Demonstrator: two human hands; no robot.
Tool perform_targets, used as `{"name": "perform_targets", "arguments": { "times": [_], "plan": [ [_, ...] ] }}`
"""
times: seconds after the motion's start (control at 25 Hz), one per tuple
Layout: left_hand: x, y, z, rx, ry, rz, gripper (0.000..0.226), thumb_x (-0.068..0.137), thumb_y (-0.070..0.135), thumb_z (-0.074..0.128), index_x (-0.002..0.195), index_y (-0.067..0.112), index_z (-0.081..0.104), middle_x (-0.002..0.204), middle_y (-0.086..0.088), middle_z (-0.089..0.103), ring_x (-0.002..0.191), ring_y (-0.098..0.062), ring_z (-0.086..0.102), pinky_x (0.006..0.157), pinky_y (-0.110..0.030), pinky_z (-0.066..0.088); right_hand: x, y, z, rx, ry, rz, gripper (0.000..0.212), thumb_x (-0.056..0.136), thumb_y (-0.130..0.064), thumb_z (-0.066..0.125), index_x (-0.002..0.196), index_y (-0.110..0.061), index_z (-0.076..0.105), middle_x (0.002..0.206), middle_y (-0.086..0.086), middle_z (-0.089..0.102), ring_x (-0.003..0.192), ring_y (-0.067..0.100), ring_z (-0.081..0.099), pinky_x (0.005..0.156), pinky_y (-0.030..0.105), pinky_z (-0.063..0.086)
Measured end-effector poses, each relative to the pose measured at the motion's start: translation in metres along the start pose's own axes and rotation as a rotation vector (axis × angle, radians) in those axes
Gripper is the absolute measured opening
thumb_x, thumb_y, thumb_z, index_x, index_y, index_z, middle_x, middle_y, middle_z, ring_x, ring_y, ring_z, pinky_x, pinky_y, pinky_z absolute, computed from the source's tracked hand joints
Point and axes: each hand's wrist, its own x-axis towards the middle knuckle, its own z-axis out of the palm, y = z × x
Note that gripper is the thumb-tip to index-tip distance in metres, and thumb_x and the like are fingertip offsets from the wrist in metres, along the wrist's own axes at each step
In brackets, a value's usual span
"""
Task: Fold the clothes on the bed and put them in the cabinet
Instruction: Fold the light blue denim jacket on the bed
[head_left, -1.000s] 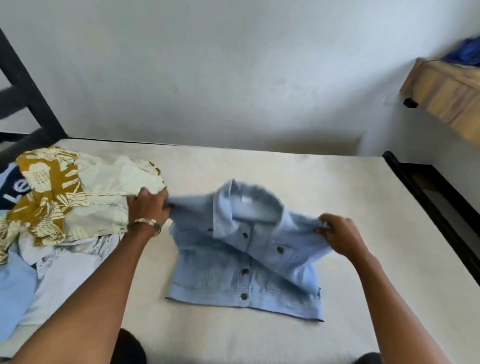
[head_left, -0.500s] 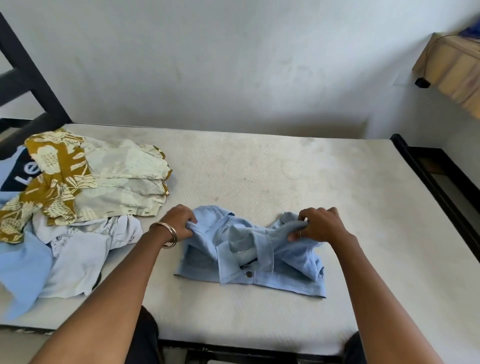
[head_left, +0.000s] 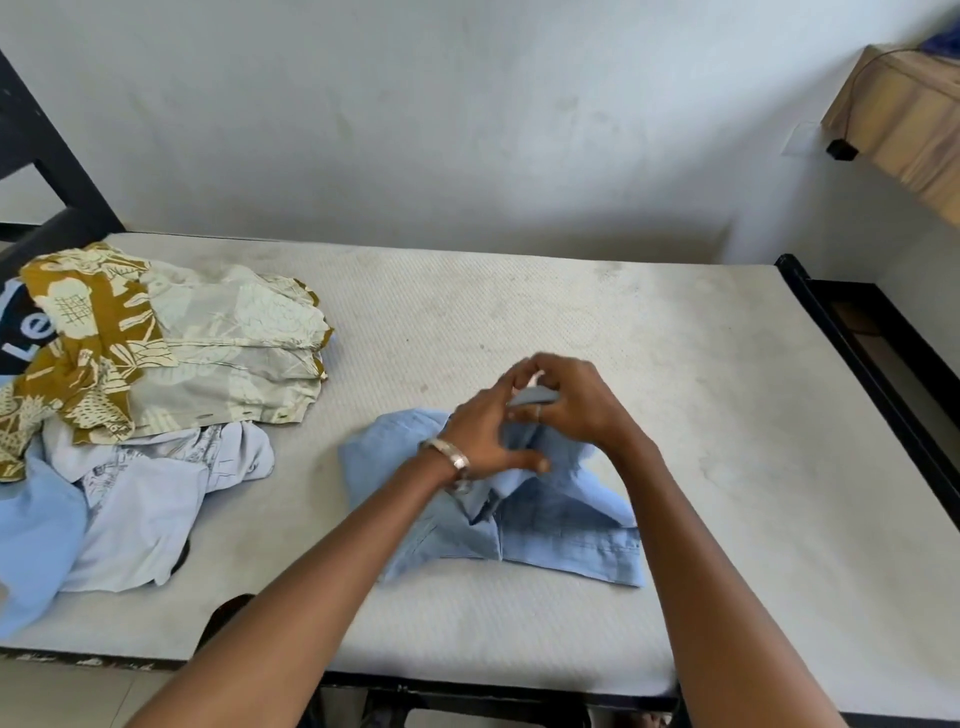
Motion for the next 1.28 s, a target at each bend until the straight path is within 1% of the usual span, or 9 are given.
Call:
{"name": "perform_targets", "arguments": {
  "times": [0.2, 0.32, 0.44, 0.56, 0.68, 0.76, 0.84, 1.04, 1.28],
  "plan": [
    [0.021, 0.033, -0.021, -0.238, 0.371, -0.362, 0.030, 0.083, 0.036, 0.070, 0.072, 0.010, 0.061, 0.071, -0.007, 0.061, 0.073, -0.025, 0.061, 0.061, -0.029, 0.042, -0.006, 0.010, -0.020, 0.112, 0.644, 0.082, 0.039, 0.068, -0.036, 0.087, 0.086, -0.022, 0.055, 0.079, -0.010, 0.059, 0.074, 0.012, 0.053, 0.071, 0.031, 0.043],
    [0.006, 0.031, -0.044, -0.763, 0.520, -0.397, 0.025, 0.088, 0.029, 0.067, 0.069, 0.013, 0.063, 0.067, -0.002, 0.063, 0.067, -0.019, 0.062, 0.057, -0.021, 0.047, -0.052, 0.059, 0.004, 0.228, 0.190, 0.453, 0.072, 0.048, -0.073, 0.080, 0.093, -0.019, 0.066, 0.087, -0.005, 0.066, 0.076, 0.010, 0.057, 0.072, 0.030, 0.045],
    [-0.006, 0.041, -0.066, -0.956, 0.501, -0.267, 0.017, 0.090, 0.030, 0.065, 0.082, 0.016, 0.068, 0.081, -0.003, 0.069, 0.073, -0.014, 0.066, 0.068, -0.024, 0.055, -0.081, 0.086, 0.048, 0.160, -0.123, 0.558, 0.058, 0.064, -0.052, 0.086, 0.105, -0.016, 0.066, 0.098, -0.004, 0.067, 0.089, 0.016, 0.060, 0.075, 0.033, 0.047],
    [-0.015, 0.032, -0.099, -0.957, 0.654, -0.246, 0.012, 0.086, 0.022, 0.069, 0.078, 0.014, 0.068, 0.079, -0.006, 0.068, 0.074, -0.020, 0.064, 0.066, -0.024, 0.053, -0.066, 0.076, 0.043, 0.258, 0.151, 0.439, 0.024, 0.080, -0.027, 0.077, 0.077, -0.007, 0.064, 0.066, 0.003, 0.061, 0.070, 0.017, 0.057, 0.060, 0.031, 0.042],
    [-0.026, 0.002, -0.133, -0.593, 0.897, -0.612, 0.004, 0.078, 0.005, 0.064, 0.078, 0.008, 0.066, 0.079, -0.008, 0.064, 0.078, -0.023, 0.060, 0.057, -0.020, 0.048, -0.038, 0.033, -0.003, 0.162, 0.516, 0.241, 0.012, 0.081, -0.009, 0.067, 0.090, -0.014, 0.073, 0.077, -0.006, 0.066, 0.077, 0.013, 0.061, 0.063, 0.014, 0.040],
    [-0.034, -0.001, -0.135, -0.098, 0.769, -0.704, 0.038, 0.079, 0.013, 0.063, 0.116, 0.009, 0.063, 0.117, -0.016, 0.062, 0.109, -0.032, 0.059, 0.088, -0.032, 0.049, -0.020, -0.007, -0.036, 0.077, 0.558, 0.070, 0.028, 0.077, -0.006, 0.058, 0.098, -0.015, 0.074, 0.086, -0.007, 0.068, 0.081, 0.011, 0.062, 0.069, 0.007, 0.041],
    [-0.032, 0.015, -0.120, -0.007, 0.507, -0.190, 0.064, 0.076, 0.021, 0.073, 0.136, 0.013, 0.051, 0.135, -0.012, 0.052, 0.123, -0.025, 0.050, 0.103, -0.028, 0.038, 0.000, -0.051, -0.057, -0.061, 0.455, -0.131, 0.037, 0.068, -0.005, 0.051, 0.092, -0.023, 0.073, 0.087, -0.005, 0.069, 0.079, 0.016, 0.063, 0.071, 0.022, 0.048],
    [-0.020, 0.058, -0.097, -0.034, 0.117, 0.220, 0.075, 0.057, 0.061, 0.073, 0.119, 0.020, 0.061, 0.113, 0.000, 0.068, 0.100, -0.019, 0.063, 0.088, -0.036, 0.051, 0.009, -0.108, -0.089, -0.367, 0.406, -0.194, 0.046, 0.065, 0.001, 0.048, 0.091, -0.031, 0.068, 0.088, -0.009, 0.067, 0.084, 0.017, 0.061, 0.061, 0.036, 0.051],
    [-0.027, 0.079, -0.102, -0.555, -0.037, 0.395, 0.059, 0.069, 0.034, 0.078, 0.110, -0.005, 0.061, 0.105, -0.012, 0.061, 0.099, -0.020, 0.057, 0.092, -0.048, 0.048, -0.010, -0.122, -0.137, -0.402, 0.271, -0.106, 0.025, 0.074, -0.014, 0.060, 0.089, -0.033, 0.066, 0.077, -0.013, 0.063, 0.082, 0.018, 0.059, 0.069, 0.035, 0.050]
  ]
}}
